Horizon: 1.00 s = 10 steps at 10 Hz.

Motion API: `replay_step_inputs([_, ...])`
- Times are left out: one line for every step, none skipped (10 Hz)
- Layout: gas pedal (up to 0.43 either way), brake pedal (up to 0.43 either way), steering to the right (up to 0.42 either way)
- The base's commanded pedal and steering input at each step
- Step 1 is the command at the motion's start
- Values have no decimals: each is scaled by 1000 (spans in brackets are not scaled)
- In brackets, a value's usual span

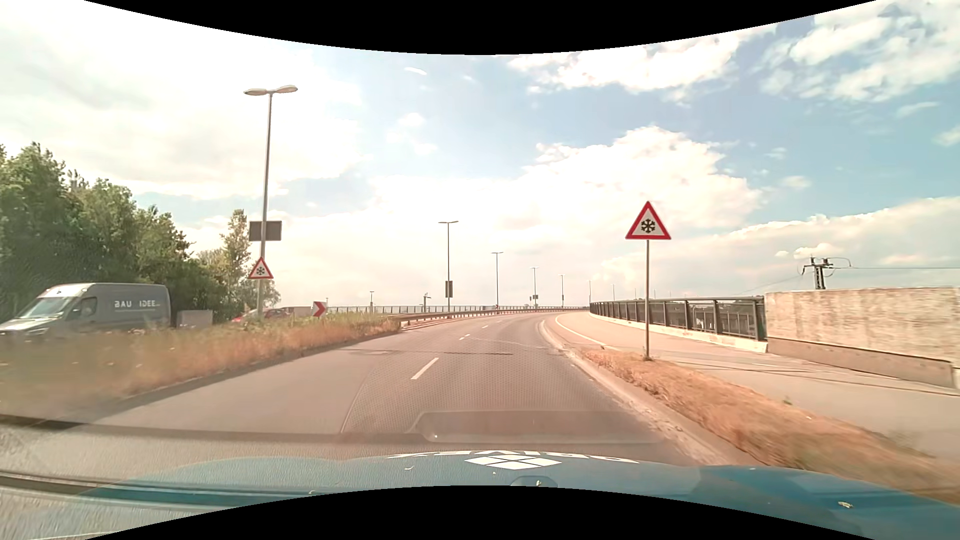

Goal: Follow the waypoints while adhering to traffic rules and regulations

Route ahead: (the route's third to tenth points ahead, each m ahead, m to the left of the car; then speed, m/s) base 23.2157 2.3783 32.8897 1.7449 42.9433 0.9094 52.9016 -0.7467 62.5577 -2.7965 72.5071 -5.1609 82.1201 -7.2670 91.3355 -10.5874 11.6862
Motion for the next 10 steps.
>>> replay_step_inputs([622,0,-6])
replay_step_inputs([622,0,-4])
replay_step_inputs([622,0,0])
replay_step_inputs([610,0,0])
replay_step_inputs([591,0,1])
replay_step_inputs([531,0,3])
replay_step_inputs([512,0,5])
replay_step_inputs([480,0,6])
replay_step_inputs([449,0,6])
replay_step_inputs([441,0,6])
